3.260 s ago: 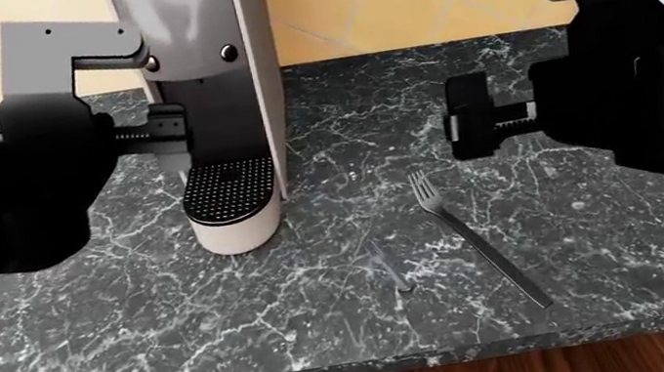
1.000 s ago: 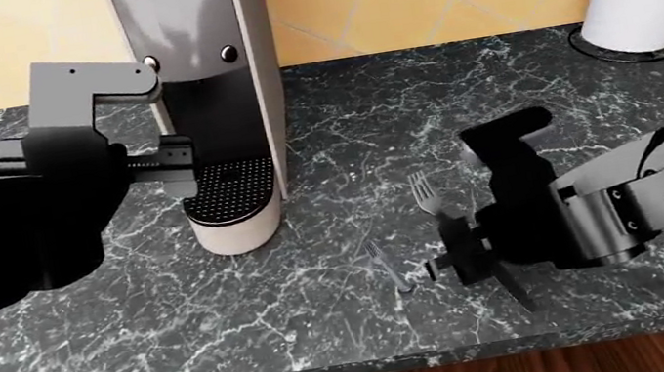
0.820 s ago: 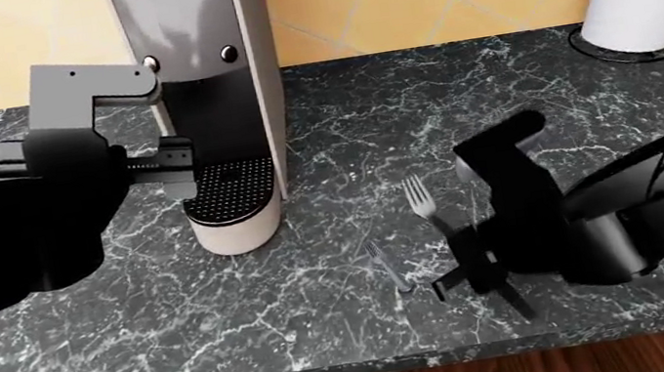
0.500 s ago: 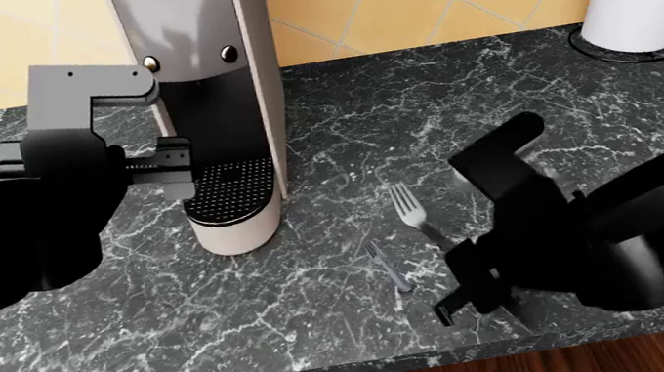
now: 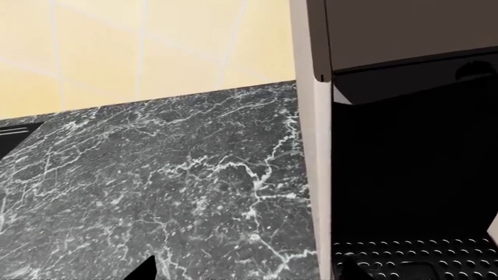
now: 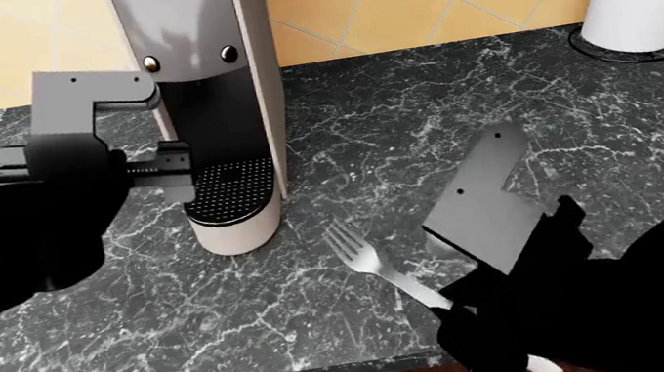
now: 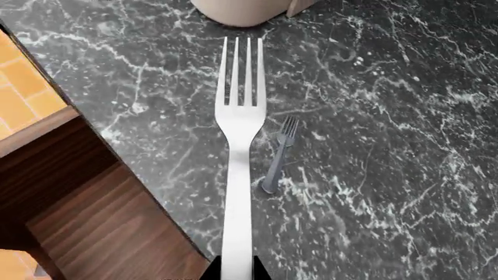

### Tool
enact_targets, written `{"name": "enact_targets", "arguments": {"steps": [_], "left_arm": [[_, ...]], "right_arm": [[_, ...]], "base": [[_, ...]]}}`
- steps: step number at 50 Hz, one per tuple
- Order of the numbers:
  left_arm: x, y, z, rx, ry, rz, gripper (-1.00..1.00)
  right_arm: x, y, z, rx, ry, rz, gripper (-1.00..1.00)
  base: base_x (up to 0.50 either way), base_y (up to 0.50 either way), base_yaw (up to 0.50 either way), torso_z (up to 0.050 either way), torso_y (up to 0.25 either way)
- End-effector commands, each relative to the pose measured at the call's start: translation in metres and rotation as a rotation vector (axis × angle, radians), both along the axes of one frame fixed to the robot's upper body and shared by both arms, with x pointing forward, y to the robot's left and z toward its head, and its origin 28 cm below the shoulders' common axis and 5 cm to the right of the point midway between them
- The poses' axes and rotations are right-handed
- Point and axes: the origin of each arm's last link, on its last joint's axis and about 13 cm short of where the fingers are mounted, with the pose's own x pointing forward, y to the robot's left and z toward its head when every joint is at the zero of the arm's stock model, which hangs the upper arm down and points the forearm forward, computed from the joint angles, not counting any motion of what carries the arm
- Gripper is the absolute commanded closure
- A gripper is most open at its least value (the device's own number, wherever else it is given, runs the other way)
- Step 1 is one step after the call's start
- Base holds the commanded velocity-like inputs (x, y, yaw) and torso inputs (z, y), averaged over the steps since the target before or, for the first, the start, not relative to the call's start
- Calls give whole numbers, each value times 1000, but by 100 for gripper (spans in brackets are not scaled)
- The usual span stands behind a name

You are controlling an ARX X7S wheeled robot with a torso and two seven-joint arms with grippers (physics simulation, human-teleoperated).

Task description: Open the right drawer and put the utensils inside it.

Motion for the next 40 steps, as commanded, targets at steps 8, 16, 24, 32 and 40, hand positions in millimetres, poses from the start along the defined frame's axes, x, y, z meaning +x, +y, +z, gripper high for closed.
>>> {"name": "enact_targets", "arguments": {"steps": [8,16,24,32,40], "left_arm": [[1,1,-3,-1,6,4,-100],[4,1,-8,1,14,2,-100],[4,0,-8,1,16,-1,-100],[4,0,-9,0,17,0,-100],[3,-1,-9,1,17,-2,-100]], "right_arm": [[-6,6,9,-98,-6,101,100],[0,12,7,-216,-150,224,100],[-9,26,7,-240,-124,350,100],[-22,34,5,-221,-89,446,100],[-27,34,5,-218,-80,451,100]], "base": [[0,0,0,0,0],[0,0,0,0,0],[0,0,0,0,0],[0,0,0,0,0],[0,0,0,0,0]]}}
